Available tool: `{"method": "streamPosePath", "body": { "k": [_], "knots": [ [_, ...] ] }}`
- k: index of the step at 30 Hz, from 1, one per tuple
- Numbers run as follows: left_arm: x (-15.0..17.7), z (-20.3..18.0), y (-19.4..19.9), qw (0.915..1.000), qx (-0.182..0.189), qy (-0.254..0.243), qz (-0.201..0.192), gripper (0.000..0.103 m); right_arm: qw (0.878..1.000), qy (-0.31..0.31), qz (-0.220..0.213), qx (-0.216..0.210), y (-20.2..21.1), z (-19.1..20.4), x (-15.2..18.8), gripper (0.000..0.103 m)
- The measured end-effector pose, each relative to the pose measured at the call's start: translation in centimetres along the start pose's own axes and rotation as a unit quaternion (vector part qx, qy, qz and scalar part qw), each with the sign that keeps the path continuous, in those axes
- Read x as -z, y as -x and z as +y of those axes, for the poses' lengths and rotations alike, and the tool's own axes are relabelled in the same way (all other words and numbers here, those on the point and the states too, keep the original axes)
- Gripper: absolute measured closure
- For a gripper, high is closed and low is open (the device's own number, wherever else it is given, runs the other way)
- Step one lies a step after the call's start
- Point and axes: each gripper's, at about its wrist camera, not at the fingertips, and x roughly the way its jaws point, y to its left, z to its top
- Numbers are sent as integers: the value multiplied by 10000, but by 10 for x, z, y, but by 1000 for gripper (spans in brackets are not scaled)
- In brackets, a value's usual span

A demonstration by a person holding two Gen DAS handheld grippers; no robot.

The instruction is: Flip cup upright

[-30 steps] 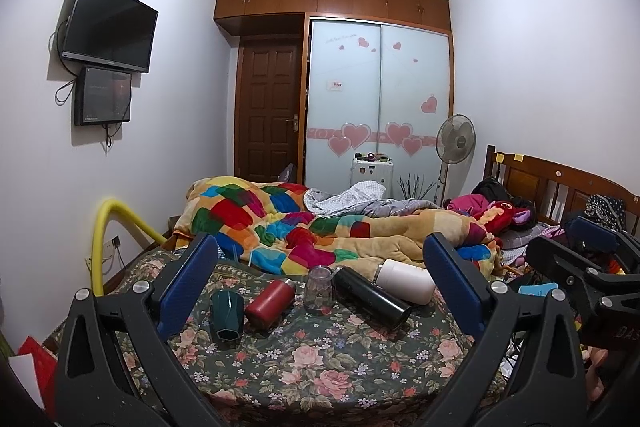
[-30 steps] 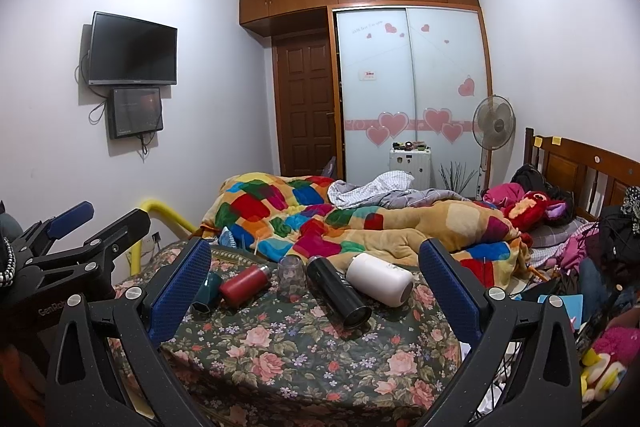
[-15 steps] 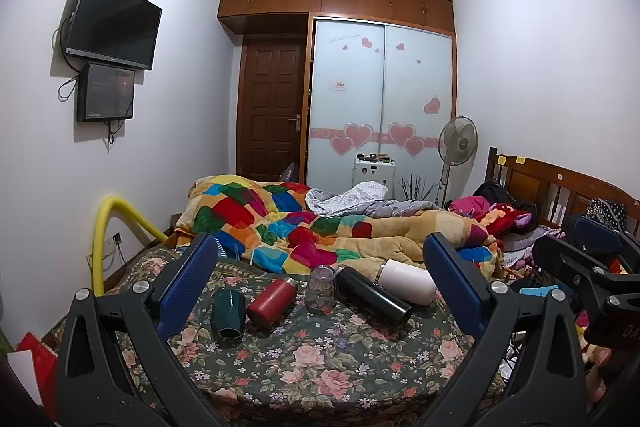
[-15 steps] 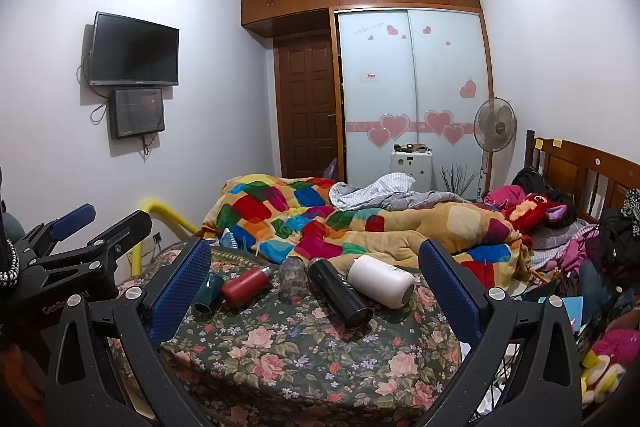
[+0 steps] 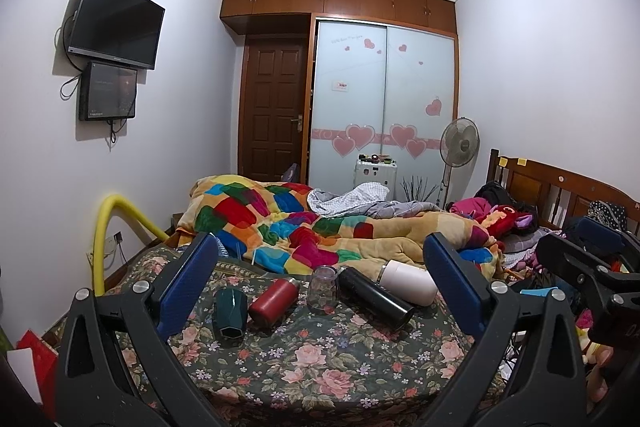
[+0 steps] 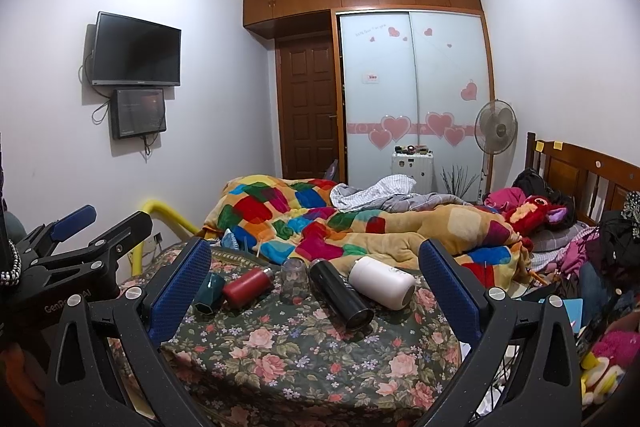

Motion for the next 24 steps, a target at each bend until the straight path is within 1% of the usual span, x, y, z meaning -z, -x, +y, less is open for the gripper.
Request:
{"method": "streamPosePath", "body": {
  "k": [2, 3, 9, 10, 15, 19, 24],
  "knots": [
    [1, -2, 0, 10000, -6, -11, 0, 0, 10000, 5, 3, -2, -1, 0, 0, 0],
    [-8, 9, 2, 10000, -20, 9, 2, 0, 10000, 8, 7, -3, -1, 0, 1, 0],
    [-7, 11, 3, 10000, -19, 25, 8, 0, 10000, 29, 52, -6, -7, 0, 2, 0],
    [-6, 12, 3, 10000, -18, 30, 11, 0, 10000, 6, 27, -7, 0, 0, 0, 0],
    [-4, 12, -2, 10000, -59, 22, 53, 0, 9999, 6, 119, -5, -5, -1, 0, 0],
    [-2, 15, -13, 9999, -53, 24, 103, 0, 9997, -1, 255, 31, -15, -6, 3, 0],
    [7, 21, -49, 9987, -139, 81, 479, 0, 9986, -18, 520, 121, -41, -11, 12, 0]
  ]
}}
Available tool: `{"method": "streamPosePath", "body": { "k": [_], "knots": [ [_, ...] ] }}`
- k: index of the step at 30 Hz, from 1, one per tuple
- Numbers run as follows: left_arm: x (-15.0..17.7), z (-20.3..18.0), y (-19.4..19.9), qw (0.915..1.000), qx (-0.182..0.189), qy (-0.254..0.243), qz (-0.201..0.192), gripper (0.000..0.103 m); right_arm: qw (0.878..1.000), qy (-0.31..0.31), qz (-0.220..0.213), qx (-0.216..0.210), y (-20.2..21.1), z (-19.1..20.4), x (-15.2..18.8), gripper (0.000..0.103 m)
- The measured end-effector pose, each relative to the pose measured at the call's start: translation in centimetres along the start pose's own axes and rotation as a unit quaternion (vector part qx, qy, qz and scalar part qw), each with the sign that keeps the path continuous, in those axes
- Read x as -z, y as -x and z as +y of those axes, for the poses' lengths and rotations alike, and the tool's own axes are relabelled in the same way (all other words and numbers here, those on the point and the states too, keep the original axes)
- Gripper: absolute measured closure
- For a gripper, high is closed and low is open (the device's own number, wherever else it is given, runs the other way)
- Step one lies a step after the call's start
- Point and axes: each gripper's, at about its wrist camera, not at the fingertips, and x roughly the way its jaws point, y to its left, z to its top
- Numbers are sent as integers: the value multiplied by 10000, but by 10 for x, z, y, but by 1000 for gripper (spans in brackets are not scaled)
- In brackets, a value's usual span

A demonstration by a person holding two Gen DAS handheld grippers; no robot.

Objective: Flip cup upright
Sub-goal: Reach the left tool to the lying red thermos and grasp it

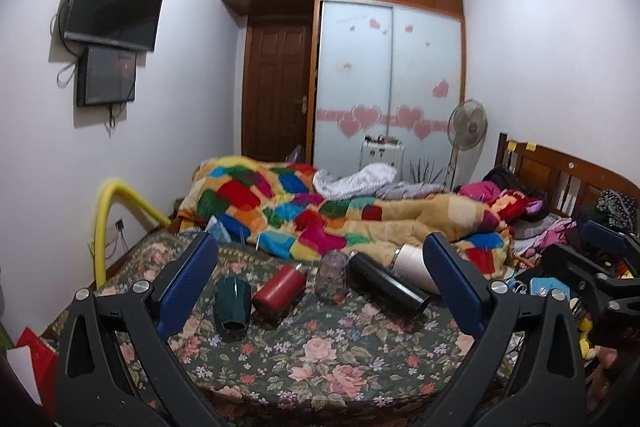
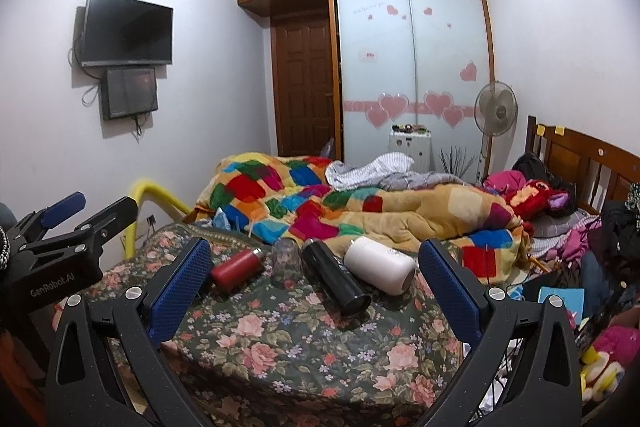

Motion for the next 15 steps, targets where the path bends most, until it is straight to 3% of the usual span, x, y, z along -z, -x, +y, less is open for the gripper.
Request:
{"method": "streamPosePath", "body": {
  "k": [6, 9, 13, 15],
  "knots": [
    [17, 20, -73, 9969, -148, -33, 778, 0, 9989, -59, 443, 133, -38, -17, 11, 0],
    [29, 28, -123, 9906, -173, -243, 1333, 0, 9975, -87, 680, 194, -59, -25, 19, 0],
    [49, 39, -196, 9741, -2, -518, 2199, 0, 9953, -133, 924, 261, -77, -33, 26, 0],
    [59, 43, -225, 9650, 107, -629, 2544, 6, 9939, -147, 1049, 296, -88, -37, 29, 0]
  ]
}}
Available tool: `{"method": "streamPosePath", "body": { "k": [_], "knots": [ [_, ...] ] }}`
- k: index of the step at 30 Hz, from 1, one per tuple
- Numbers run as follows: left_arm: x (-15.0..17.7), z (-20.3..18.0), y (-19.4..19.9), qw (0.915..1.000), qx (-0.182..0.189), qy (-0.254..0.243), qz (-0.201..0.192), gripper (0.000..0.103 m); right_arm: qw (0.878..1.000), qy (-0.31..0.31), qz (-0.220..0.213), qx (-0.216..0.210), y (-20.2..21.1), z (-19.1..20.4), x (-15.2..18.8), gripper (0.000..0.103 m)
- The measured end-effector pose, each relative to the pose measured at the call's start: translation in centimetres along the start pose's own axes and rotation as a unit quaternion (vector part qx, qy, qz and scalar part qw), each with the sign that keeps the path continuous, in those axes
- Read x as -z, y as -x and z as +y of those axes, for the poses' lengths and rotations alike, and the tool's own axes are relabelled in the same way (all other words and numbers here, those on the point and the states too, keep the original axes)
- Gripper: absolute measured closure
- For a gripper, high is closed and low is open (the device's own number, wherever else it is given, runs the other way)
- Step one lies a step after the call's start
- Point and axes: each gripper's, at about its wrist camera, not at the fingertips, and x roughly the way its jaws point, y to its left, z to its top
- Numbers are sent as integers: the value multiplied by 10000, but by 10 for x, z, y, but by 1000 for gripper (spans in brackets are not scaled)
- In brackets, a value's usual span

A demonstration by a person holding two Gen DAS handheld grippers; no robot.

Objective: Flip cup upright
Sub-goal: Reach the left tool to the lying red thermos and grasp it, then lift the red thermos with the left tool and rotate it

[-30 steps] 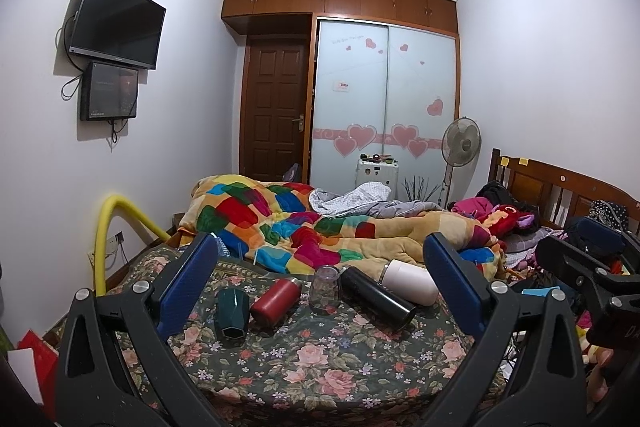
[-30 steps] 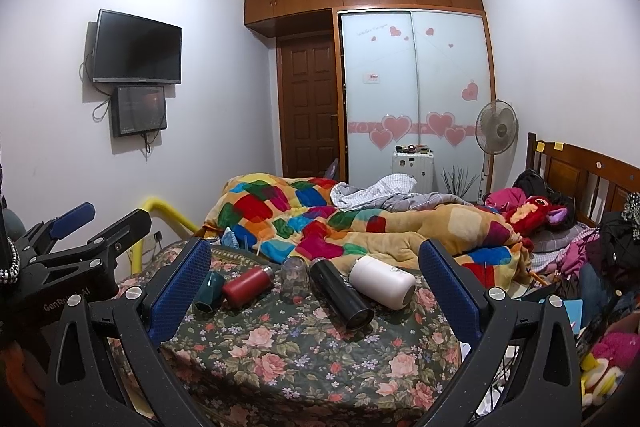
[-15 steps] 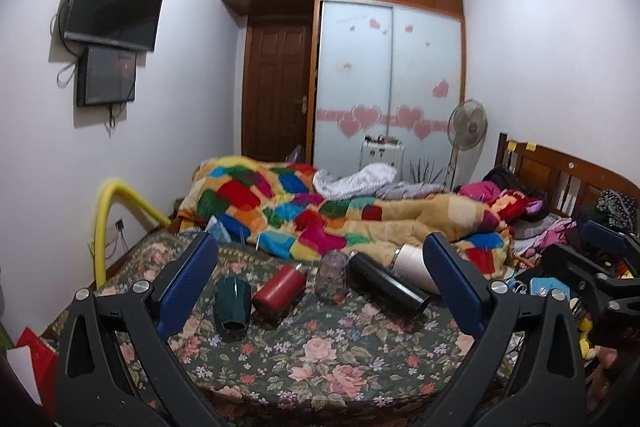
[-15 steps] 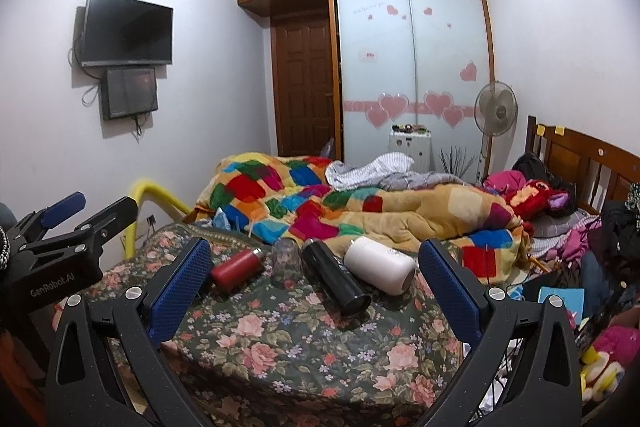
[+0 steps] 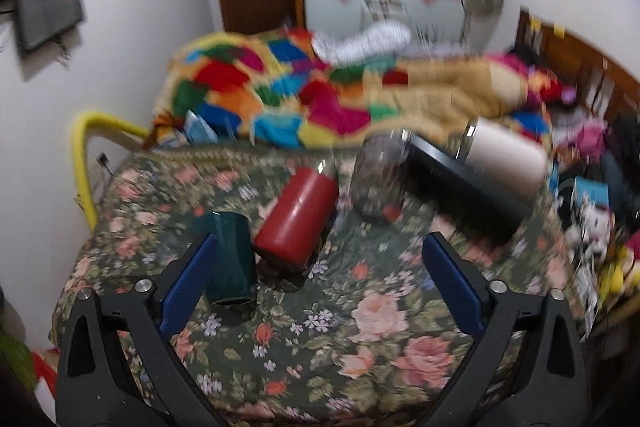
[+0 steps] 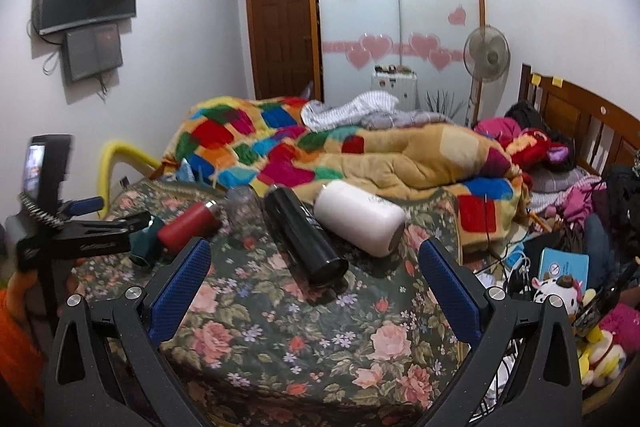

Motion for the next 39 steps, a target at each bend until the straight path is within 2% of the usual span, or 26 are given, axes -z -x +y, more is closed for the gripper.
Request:
{"method": "streamPosePath", "body": {
  "k": [2, 5, 8, 12, 16, 18, 24, 27, 31, 39],
  "knots": [
    [-6, 5, -30, 9991, 111, -126, 377, 15, 9999, -17, 111, 34, -11, -3, 1, 0],
    [-18, 11, -70, 9962, 215, -305, 793, 20, 9996, -58, 261, 43, -25, -5, 2, 0],
    [-27, 13, -96, 9925, 171, -513, 1095, 27, 9992, -92, 395, 25, -37, -6, 3, 0],
    [-36, 9, -126, 9851, 165, -953, 1424, 29, 9983, -143, 562, -11, -51, -8, 5, 0],
    [-35, 0, -151, 9720, 154, -1636, 1681, 30, 9979, -153, 636, 18, -60, -10, 5, 0],
    [-34, -1, -161, 9680, 236, -1691, 1841, 32, 9976, -153, 670, 30, -64, -11, 5, 0],
    [-29, -5, -183, 9587, 83, -1872, 2140, 33, 9971, -153, 747, 21, -70, -11, 7, 0],
    [-31, -2, -184, 9622, 71, -1752, 2083, 41, 9971, -130, 750, 17, -70, -8, 7, 0],
    [-28, -2, -179, 9660, 82, -1529, 2085, 41, 9972, -100, 740, 4, -67, -6, 7, 0],
    [-20, -17, -122, 9754, 360, -1323, 1724, 42, 9980, -66, 626, 5, -54, -2, 6, 0]
  ]
}}
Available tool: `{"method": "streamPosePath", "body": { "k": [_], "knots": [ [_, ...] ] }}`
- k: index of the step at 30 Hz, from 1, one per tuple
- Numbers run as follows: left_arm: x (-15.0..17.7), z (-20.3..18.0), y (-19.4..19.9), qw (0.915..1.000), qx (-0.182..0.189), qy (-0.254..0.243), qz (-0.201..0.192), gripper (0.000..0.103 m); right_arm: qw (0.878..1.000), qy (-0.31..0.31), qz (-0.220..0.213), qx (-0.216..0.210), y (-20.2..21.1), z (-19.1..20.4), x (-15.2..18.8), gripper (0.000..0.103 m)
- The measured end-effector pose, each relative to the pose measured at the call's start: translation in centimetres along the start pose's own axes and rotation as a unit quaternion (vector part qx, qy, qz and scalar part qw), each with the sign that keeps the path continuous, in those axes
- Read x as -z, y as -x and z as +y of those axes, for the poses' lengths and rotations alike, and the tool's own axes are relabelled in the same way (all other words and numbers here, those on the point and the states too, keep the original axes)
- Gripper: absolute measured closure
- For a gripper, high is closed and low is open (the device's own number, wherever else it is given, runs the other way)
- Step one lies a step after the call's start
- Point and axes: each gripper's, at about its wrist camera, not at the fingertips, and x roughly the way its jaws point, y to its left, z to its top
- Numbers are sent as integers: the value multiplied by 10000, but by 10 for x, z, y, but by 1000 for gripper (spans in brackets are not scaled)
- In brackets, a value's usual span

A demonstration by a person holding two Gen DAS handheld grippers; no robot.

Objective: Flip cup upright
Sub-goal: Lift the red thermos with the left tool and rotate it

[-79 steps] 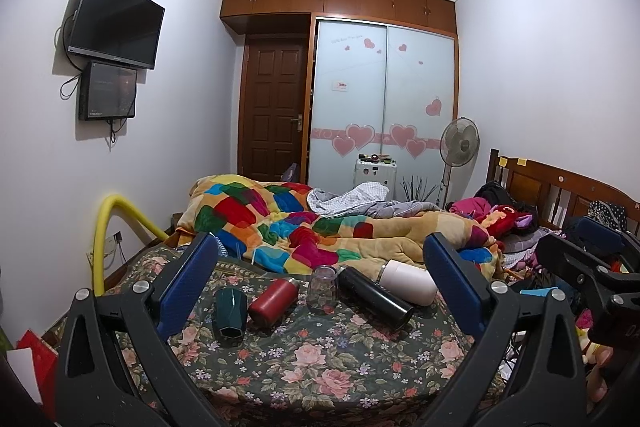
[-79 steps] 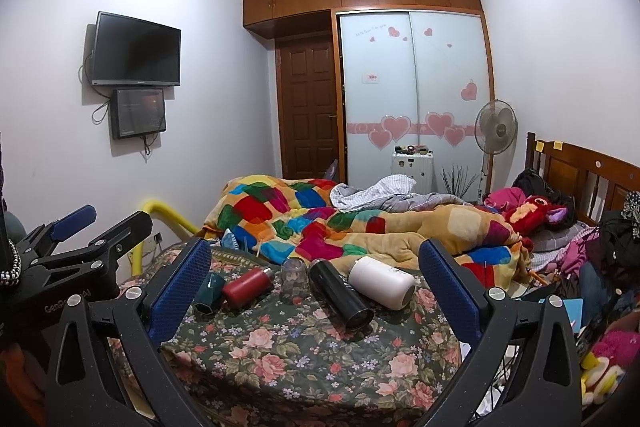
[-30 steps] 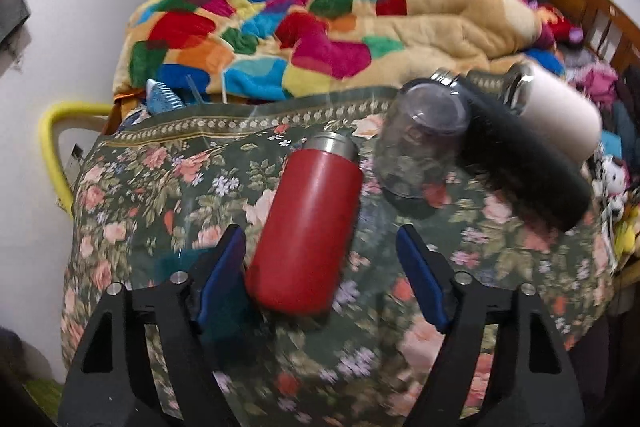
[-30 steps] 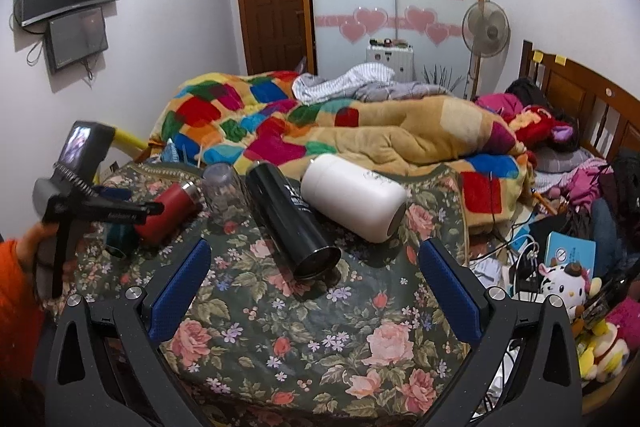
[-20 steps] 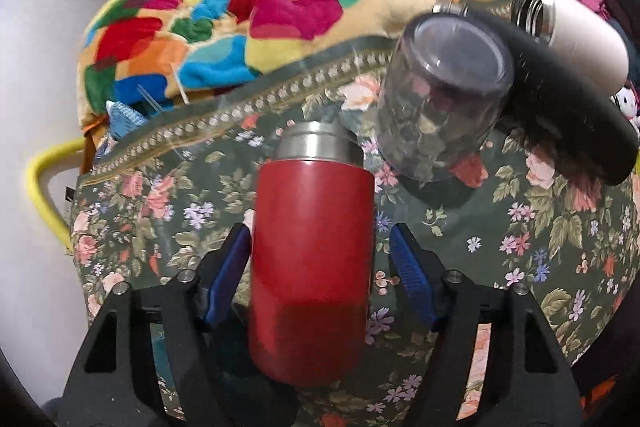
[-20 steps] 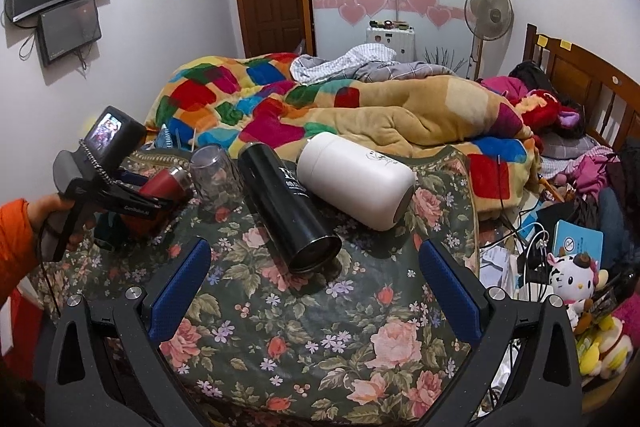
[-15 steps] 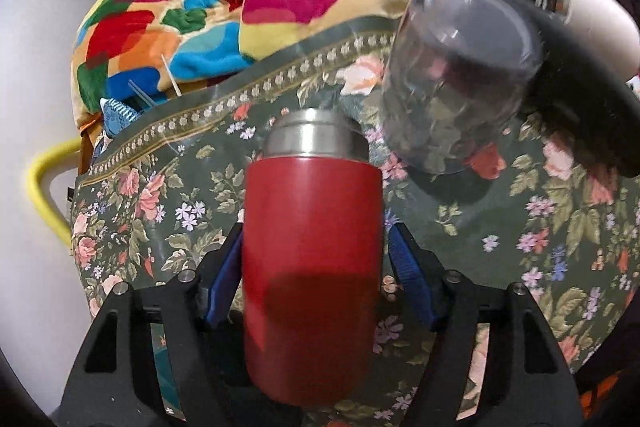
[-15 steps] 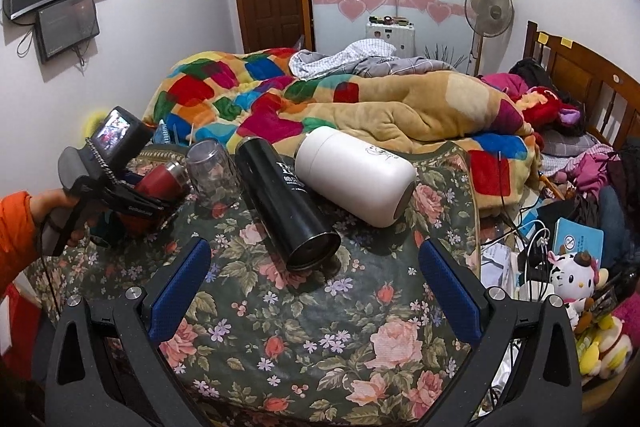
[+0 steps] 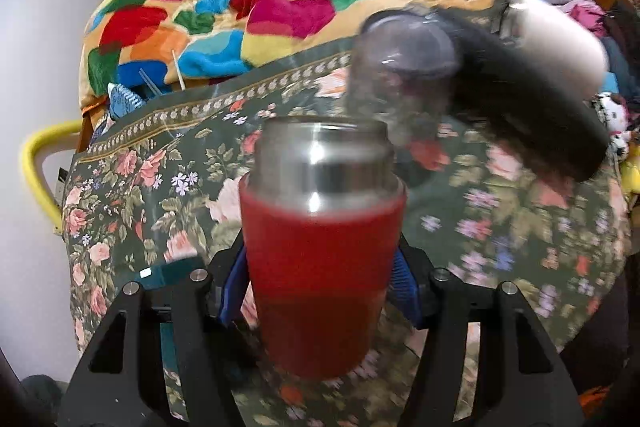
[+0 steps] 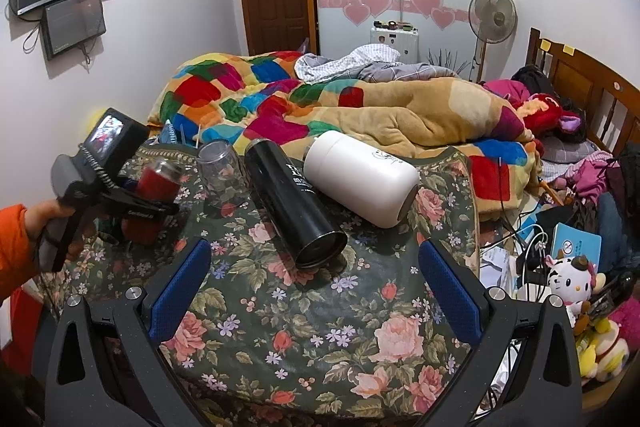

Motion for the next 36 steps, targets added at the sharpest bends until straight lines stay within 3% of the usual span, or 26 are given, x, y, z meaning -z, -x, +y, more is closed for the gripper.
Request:
{"method": "streamPosePath", "body": {
  "k": [8, 16, 26, 36],
  "knots": [
    [24, -36, 65, 9981, 316, -132, -513, 42, 9997, 53, -241, 10, 26, 3, 0, 0],
    [44, -89, 94, 9951, 682, -413, -582, 42, 9990, 114, -422, 38, 50, 1, 7, 0],
    [57, -138, 64, 9923, 1203, -230, -182, 42, 9993, 104, -343, 44, 60, -10, 22, 0],
    [37, -159, 35, 9928, 1177, -183, -111, 42, 9999, 4, -108, -45, 47, -19, 30, 0]
  ]
}}
